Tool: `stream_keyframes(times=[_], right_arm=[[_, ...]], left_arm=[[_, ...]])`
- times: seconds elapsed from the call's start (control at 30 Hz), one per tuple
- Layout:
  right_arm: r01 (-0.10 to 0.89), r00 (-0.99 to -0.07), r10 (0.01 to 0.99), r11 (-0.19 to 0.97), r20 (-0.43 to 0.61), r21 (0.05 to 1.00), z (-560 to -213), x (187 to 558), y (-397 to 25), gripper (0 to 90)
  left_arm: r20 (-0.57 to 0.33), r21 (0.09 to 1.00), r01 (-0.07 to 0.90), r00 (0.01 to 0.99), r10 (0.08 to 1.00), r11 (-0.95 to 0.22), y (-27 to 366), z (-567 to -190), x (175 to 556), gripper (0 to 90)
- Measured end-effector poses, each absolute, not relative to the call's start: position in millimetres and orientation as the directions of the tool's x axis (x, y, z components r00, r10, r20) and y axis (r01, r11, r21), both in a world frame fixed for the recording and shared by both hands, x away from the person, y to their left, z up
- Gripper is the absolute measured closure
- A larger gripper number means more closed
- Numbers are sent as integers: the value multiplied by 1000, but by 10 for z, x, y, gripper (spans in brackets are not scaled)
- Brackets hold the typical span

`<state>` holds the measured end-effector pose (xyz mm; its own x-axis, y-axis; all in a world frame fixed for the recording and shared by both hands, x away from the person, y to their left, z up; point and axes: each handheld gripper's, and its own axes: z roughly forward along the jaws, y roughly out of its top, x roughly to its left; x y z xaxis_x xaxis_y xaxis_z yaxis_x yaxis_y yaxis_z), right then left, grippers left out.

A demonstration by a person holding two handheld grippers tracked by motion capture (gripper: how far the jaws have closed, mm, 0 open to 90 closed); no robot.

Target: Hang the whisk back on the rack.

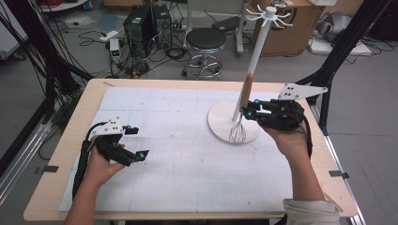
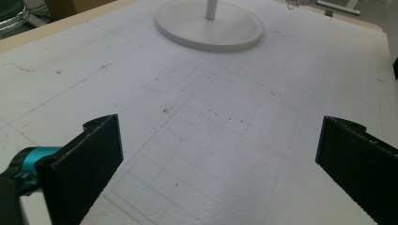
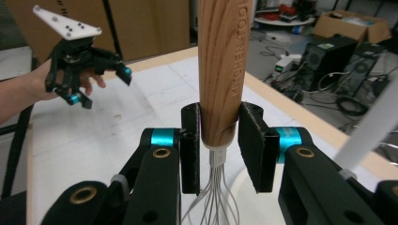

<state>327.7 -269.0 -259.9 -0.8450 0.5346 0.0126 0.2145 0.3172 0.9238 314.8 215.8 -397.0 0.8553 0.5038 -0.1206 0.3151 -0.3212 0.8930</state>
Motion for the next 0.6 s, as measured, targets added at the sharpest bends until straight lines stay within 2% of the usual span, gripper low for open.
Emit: stream_keyframes(times=[0.6], right_arm=[[191,-821,570,322,-28,927,-2044,3414,-3030,705]], left_arm=[[-124,893,315,858,499,-320,2153,-3974,3148,16]])
